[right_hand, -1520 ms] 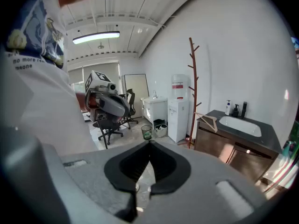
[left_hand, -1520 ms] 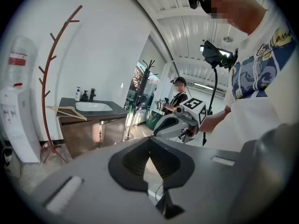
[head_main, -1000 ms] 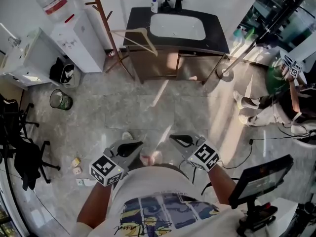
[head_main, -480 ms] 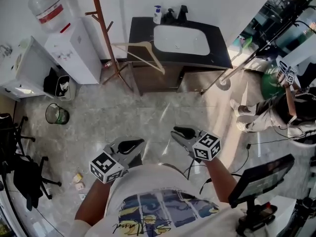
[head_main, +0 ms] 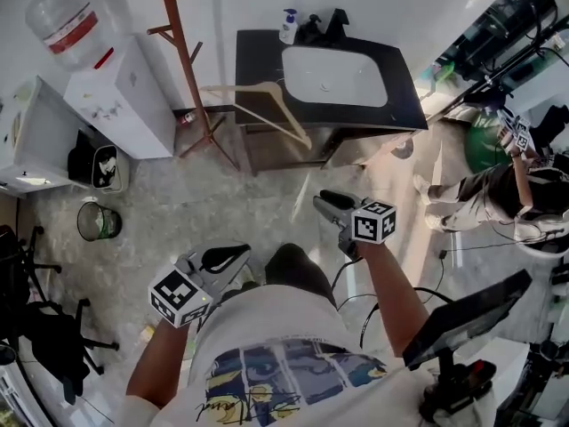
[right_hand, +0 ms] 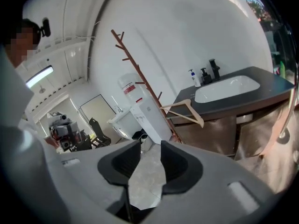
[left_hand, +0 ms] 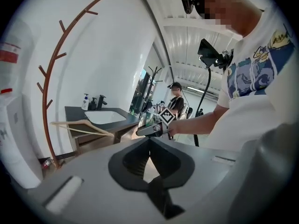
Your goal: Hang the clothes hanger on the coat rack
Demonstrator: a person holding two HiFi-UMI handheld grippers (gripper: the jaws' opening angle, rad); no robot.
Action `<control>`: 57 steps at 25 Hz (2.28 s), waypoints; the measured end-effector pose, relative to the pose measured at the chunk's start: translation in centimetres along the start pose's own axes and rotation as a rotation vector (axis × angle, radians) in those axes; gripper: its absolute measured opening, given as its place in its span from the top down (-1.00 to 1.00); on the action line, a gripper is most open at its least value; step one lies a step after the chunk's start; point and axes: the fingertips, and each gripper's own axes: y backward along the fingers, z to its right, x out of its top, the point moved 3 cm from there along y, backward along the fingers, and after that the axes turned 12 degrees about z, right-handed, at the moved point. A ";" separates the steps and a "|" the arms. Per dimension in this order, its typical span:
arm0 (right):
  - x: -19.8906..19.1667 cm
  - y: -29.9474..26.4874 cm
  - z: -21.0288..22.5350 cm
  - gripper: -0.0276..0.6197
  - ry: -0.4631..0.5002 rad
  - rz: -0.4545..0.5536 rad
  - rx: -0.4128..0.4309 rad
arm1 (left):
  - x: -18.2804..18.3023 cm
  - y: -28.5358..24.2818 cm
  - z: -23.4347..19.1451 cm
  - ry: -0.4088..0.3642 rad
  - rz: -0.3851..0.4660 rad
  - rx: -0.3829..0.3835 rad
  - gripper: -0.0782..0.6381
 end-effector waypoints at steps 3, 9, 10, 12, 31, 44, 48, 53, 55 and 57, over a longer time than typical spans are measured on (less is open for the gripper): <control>1.5 -3.4 3.8 0.49 -0.080 -0.026 0.008 | 0.7 -0.9 -2.4 0.014 0.008 0.023 0.77; 3.1 -10.5 12.4 0.23 -0.224 -0.130 0.039 | 2.7 -4.0 -7.4 0.043 0.014 0.102 0.77; 3.3 -11.7 13.9 0.21 -0.253 -0.140 0.042 | 3.0 -4.9 -8.2 0.040 0.007 0.111 0.77; 3.4 -13.5 16.4 0.13 -0.322 -0.155 0.050 | 3.9 -6.7 -9.6 0.041 -0.004 0.128 0.77; 1.7 -23.4 17.7 0.74 -0.754 -0.198 0.491 | 6.4 -14.0 -14.9 0.111 -0.045 0.318 0.77; 5.9 -19.7 15.1 0.81 -0.567 -0.251 0.360 | 7.3 -10.1 -16.0 0.057 0.046 0.318 0.77; 9.8 -18.5 11.0 0.81 -0.345 -0.272 0.457 | 7.8 -7.9 -16.2 0.048 0.087 0.307 0.77; 13.4 -17.9 5.8 0.81 -0.185 -0.324 0.494 | 8.0 -5.0 -16.1 0.056 0.142 0.305 0.77; 14.3 -18.6 3.8 0.81 -0.157 -0.340 0.506 | 8.0 -4.0 -15.9 0.057 0.156 0.303 0.77; 15.0 -19.9 2.2 0.81 -0.141 -0.343 0.518 | 7.9 -3.0 -15.8 0.058 0.167 0.306 0.77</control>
